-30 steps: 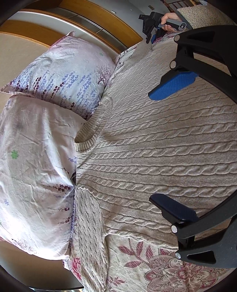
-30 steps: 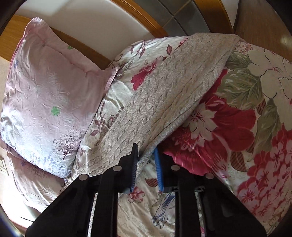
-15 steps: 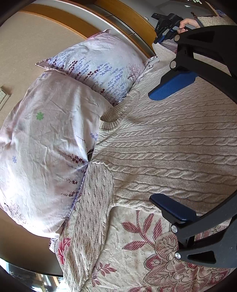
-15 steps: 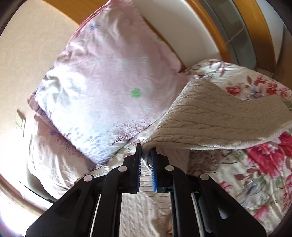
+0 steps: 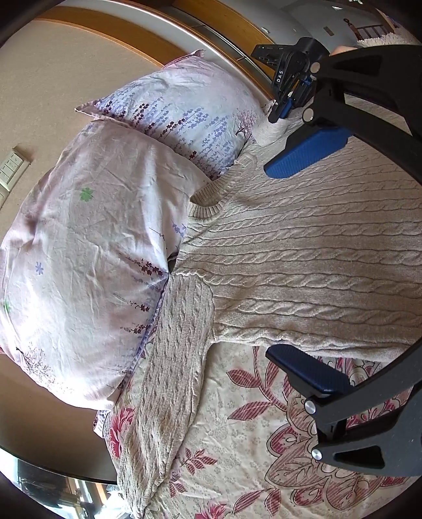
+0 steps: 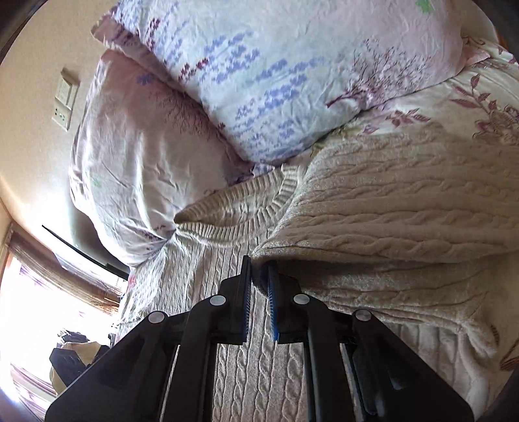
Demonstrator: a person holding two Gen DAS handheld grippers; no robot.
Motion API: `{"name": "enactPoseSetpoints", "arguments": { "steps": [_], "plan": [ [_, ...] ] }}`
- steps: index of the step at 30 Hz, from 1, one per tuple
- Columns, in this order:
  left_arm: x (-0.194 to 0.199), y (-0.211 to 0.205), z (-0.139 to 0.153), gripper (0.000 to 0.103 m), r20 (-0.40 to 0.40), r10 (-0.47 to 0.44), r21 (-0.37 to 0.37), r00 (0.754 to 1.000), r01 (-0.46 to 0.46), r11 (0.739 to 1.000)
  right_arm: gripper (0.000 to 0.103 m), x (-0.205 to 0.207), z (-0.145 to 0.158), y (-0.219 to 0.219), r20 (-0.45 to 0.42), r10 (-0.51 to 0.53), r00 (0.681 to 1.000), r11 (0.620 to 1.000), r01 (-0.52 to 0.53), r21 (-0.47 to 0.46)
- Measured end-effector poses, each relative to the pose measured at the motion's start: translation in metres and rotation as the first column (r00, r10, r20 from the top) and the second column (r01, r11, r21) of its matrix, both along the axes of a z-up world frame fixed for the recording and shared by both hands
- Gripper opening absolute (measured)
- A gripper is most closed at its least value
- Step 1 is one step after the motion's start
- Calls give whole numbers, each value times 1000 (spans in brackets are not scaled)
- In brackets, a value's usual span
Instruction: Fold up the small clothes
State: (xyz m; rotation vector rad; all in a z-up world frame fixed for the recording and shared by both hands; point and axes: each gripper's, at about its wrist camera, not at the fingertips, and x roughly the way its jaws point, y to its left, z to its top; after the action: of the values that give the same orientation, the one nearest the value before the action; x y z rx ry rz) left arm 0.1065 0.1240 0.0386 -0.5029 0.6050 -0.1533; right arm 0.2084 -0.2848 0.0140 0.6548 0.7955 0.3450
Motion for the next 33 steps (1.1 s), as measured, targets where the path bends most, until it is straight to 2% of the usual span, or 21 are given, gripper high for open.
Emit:
{"name": "enactPoseSetpoints", "arguments": {
  "steps": [8, 11, 13, 16, 17, 18, 20, 22, 25, 26, 29, 33],
  "plan": [
    [4, 5, -6, 101, -17, -13, -18, 1000, 13, 1000, 11, 6, -21, 21, -81, 24, 996, 996, -31, -87],
    [6, 4, -9, 101, -24, -23, -25, 999, 23, 999, 12, 6, -21, 25, -90, 25, 996, 994, -35, -107],
    [7, 3, -9, 101, -27, -31, -27, 999, 31, 999, 19, 2, -18, 26, -104, 43, 994, 992, -55, -113],
    [9, 1, -11, 101, -34, -44, -30, 998, 43, 999, 50, -14, -6, 21, -98, 70, 993, 994, -78, -75],
    [9, 1, -11, 101, -35, -49, -30, 998, 48, 998, 63, -21, -1, 15, -88, 57, 995, 996, -62, -58],
    [10, 0, -11, 101, -36, -54, -31, 998, 53, 998, 66, -29, 4, 6, -71, 33, 997, 998, -36, -42],
    [11, 0, -12, 101, -37, -61, -34, 997, 60, 998, 66, -44, 14, -19, -43, -38, 998, 999, 38, -5],
    [11, 0, -12, 101, -37, -65, -39, 997, 64, 997, 66, -58, 16, -55, -40, -154, 987, 987, 156, 44],
    [12, 1, -14, 101, -41, -68, -48, 997, 66, 997, 65, -71, 6, -110, -98, -334, 937, 934, 343, 96],
    [12, 1, -14, 101, -43, -68, -50, 997, 66, 997, 60, -73, -1, -126, -131, -381, 915, 910, 396, 119],
    [12, 3, -15, 101, -45, -62, -57, 997, 60, 997, 54, -72, -21, -156, -211, -442, 872, 858, 480, 185],
    [10, 9, -13, 101, -39, -40, -74, 998, 37, 997, 41, -61, -32, -170, -238, -471, 849, 829, 518, 209]
  ]
}}
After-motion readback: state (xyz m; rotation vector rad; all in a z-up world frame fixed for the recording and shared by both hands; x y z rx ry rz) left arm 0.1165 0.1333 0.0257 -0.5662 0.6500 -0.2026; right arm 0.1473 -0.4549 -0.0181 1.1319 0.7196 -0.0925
